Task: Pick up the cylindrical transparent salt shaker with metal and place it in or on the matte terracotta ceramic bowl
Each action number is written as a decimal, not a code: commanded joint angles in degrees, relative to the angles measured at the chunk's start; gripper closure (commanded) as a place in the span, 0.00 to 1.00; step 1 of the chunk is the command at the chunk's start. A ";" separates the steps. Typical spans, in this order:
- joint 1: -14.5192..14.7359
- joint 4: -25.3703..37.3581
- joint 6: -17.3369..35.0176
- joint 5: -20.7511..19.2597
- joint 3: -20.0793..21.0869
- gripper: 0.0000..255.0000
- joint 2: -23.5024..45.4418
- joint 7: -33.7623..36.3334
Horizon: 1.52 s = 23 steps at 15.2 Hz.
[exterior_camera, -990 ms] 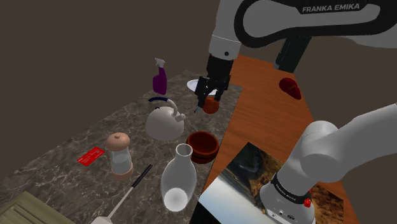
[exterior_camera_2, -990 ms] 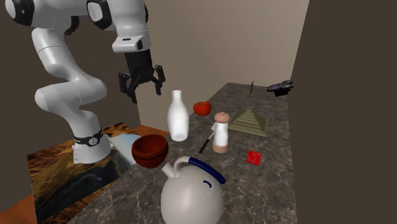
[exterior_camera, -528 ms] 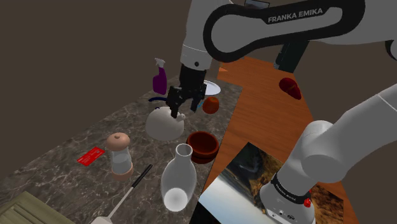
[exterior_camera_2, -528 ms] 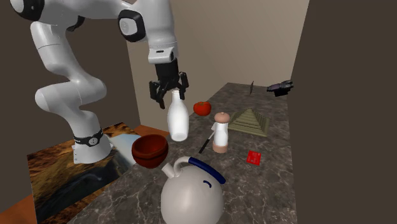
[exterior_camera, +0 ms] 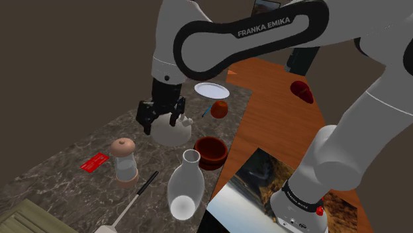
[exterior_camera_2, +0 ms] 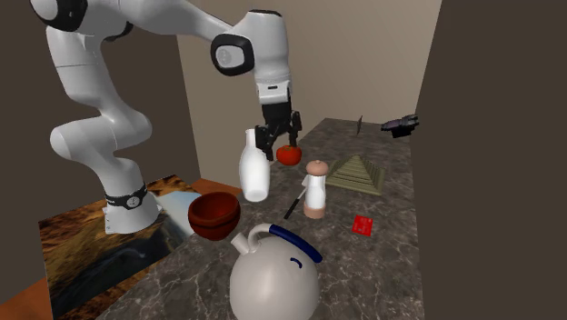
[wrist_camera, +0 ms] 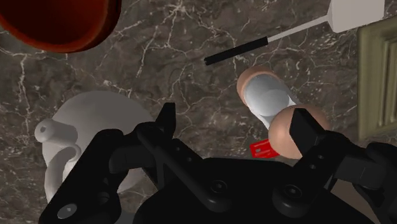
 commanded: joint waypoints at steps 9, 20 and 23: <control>4.03 12.85 4.97 -8.58 2.97 0.00 17.02 9.77; 4.73 11.47 8.61 -9.96 2.72 0.00 19.50 10.68; 4.73 11.46 8.61 -9.95 2.72 1.00 19.49 10.68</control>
